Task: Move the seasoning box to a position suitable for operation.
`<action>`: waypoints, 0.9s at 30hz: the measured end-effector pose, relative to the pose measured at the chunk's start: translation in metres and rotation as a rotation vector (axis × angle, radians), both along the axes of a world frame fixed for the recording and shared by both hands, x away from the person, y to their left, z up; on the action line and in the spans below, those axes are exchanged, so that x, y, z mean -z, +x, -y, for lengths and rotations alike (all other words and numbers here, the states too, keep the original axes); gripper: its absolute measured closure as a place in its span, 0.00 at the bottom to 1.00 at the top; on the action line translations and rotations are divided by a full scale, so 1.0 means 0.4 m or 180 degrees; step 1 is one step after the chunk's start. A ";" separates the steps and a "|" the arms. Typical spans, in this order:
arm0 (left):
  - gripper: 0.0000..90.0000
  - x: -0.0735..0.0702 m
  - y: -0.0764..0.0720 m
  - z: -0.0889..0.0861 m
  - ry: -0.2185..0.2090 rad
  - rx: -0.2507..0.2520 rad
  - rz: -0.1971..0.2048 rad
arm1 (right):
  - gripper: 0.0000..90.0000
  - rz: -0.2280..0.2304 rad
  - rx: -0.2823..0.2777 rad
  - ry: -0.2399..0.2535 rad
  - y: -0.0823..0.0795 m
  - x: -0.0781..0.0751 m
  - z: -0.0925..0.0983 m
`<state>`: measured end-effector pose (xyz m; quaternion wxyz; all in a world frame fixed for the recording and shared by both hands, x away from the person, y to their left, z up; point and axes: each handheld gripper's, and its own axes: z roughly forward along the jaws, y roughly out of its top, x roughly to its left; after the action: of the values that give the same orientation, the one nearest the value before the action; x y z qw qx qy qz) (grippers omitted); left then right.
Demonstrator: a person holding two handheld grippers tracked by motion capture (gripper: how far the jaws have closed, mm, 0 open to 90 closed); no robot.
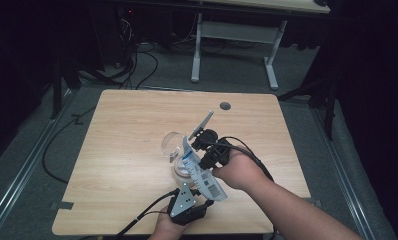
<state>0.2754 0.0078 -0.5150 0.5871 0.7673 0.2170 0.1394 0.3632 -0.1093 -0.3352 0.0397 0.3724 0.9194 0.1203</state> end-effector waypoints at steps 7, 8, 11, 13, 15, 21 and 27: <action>0.62 -0.002 -0.003 0.003 -0.0028 0.0026 -0.0020 | 1.00 -0.0001 0.0049 0.0005 -0.002 -0.001 0.001; 0.61 -0.002 -0.003 0.003 -0.0029 0.0028 -0.0021 | 1.00 -0.0006 0.0054 0.0015 -0.001 -0.001 0.002; 0.57 -0.001 -0.006 0.003 -0.0023 0.0018 0.0001 | 1.00 -0.0001 0.0075 0.0030 -0.001 -0.001 0.003; 0.56 -0.002 -0.008 0.000 -0.0030 0.0031 0.0001 | 1.00 0.0025 0.0039 0.0045 0.000 -0.001 0.005; 0.54 -0.002 -0.010 -0.003 -0.0034 0.0036 -0.0001 | 1.00 0.0024 0.0036 0.0053 0.000 -0.002 0.006; 0.54 0.005 -0.018 -0.013 0.0000 0.0038 0.0047 | 1.00 0.0010 0.0062 0.0048 -0.002 -0.006 0.005; 0.56 0.012 -0.016 -0.021 -0.0010 0.0033 -0.0001 | 1.00 0.0016 0.0054 0.0043 -0.002 -0.007 0.004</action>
<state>0.2688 0.0163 -0.5197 0.5890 0.7675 0.2133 0.1359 0.3623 -0.1109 -0.3324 0.0404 0.3801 0.9153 0.1271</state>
